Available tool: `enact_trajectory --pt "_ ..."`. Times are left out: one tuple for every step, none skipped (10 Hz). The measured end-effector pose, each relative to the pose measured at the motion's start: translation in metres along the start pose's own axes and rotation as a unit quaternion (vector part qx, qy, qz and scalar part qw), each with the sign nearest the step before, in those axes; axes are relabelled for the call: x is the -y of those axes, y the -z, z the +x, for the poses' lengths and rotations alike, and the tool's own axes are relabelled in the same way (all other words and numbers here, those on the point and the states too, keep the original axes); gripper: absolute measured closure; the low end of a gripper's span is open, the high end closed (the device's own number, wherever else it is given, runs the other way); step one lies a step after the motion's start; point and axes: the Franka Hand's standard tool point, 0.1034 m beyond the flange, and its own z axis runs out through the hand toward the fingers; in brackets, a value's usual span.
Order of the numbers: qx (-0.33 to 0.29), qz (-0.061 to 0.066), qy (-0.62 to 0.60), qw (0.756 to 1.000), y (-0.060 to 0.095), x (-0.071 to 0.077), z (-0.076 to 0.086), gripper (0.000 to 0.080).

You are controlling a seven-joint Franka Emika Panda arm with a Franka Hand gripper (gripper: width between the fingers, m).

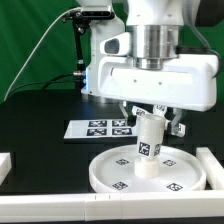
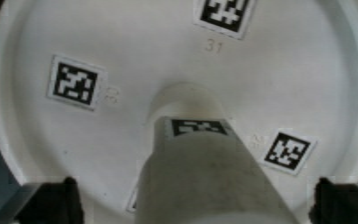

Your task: Assemble round table

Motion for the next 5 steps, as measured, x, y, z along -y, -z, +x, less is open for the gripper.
enact_trajectory --pt "0.000 0.000 0.032 0.999 -0.0007 0.0002 0.0006 0.0151" --pt "0.000 0.000 0.021 1.000 -0.0006 0.0001 0.0008 0.0151" --pt "0.000 0.000 0.011 1.000 -0.0008 0.0000 0.0008 0.0274" --pt "0.000 0.000 0.010 1.000 -0.0006 0.0000 0.0011 0.0400" --pt "0.000 0.000 -0.033 0.999 -0.0007 0.0001 0.0009 0.0400"
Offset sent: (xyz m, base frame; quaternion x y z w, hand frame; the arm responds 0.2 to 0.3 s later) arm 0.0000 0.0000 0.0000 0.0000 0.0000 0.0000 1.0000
